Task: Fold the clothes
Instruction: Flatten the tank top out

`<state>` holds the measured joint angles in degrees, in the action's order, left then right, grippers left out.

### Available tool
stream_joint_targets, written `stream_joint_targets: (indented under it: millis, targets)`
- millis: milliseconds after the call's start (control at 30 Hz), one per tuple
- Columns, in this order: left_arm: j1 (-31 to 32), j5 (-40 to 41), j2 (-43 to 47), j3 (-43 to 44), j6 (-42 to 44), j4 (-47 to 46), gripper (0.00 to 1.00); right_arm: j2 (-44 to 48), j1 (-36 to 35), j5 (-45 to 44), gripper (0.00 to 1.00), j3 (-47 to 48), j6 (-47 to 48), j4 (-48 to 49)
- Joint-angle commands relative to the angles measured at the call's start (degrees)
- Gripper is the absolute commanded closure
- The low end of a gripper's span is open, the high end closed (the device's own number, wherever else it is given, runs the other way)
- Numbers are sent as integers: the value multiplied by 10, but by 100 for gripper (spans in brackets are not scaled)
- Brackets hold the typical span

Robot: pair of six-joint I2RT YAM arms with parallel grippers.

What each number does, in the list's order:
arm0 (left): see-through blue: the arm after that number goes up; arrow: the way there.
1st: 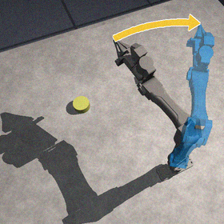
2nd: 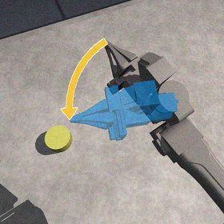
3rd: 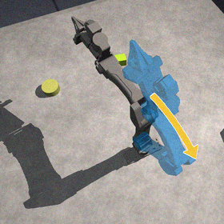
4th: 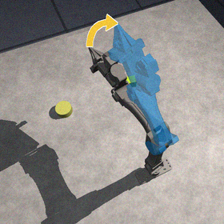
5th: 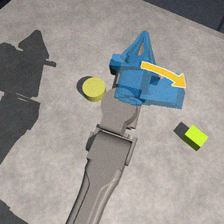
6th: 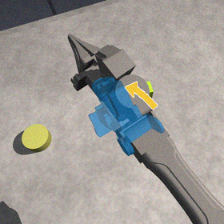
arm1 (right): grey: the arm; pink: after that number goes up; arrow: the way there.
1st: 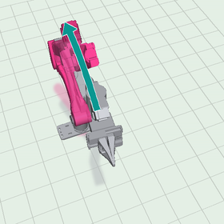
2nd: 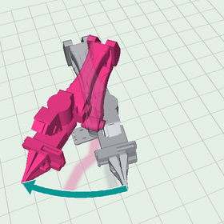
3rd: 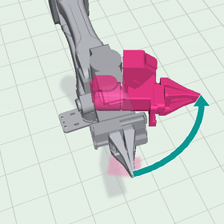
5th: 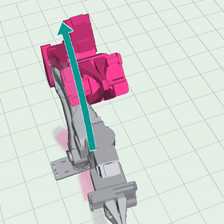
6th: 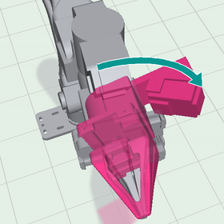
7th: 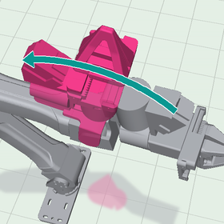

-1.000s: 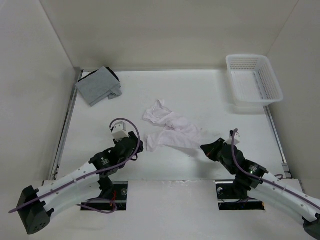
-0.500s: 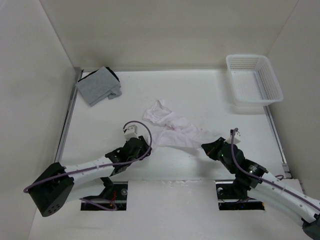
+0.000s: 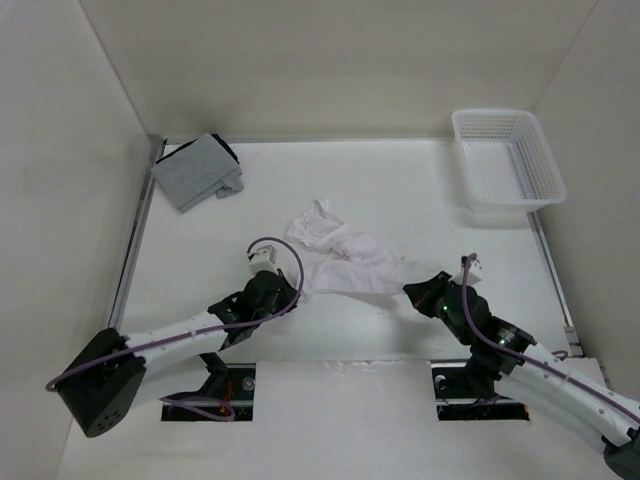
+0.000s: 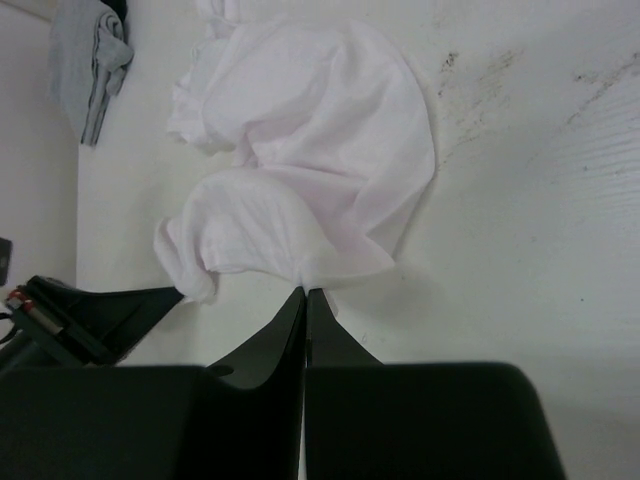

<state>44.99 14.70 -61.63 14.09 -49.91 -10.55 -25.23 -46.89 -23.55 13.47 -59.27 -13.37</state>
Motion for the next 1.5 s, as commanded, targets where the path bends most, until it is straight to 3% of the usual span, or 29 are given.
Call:
stream_joint_targets:
  millis: [0, 67, 200, 367, 533, 667, 767, 867, 967, 1067, 1200, 1300, 1467]
  targets:
    - [-9, 2, 121, 82, 10, 79, 100, -6, 4, -6, 100, 73, 48, 21]
    - [-26, 10, 194, 152, 28, 138, 100, -20, 9, -12, 100, 143, 95, 14]
    - [-67, 23, 251, 306, 70, 183, 100, -54, 14, -41, 100, 316, 188, 4]
    - [-112, 39, 244, 464, 97, 174, 100, -126, -2, -78, 100, 557, 290, 4]
    - [-144, 40, 226, 596, 108, 164, 100, -198, -67, -98, 100, 766, 372, -6]
    - [-158, 44, 211, 668, 118, 170, 100, -223, -150, -117, 100, 852, 419, 4]
    - [-160, 45, 201, 687, 122, 171, 99, -245, -170, -139, 100, 867, 453, 19]
    - [-161, 48, 190, 663, 120, 168, 99, -266, -137, -136, 100, 851, 455, 16]
    - [-169, 64, 172, 609, 119, 155, 99, -291, -57, -94, 100, 816, 426, 16]
    - [-202, 64, 129, 562, 116, 126, 99, -330, 65, 1, 100, 784, 363, 20]
    - [-281, 10, 28, 569, 89, 103, 99, -438, 220, 161, 100, 780, 281, 47]
    - [-329, -52, -57, 622, 68, 89, 100, -525, 267, 212, 100, 826, 262, 67]
    - [-383, -84, -178, 759, 48, 103, 100, -656, 299, 238, 100, 1021, 242, 13]
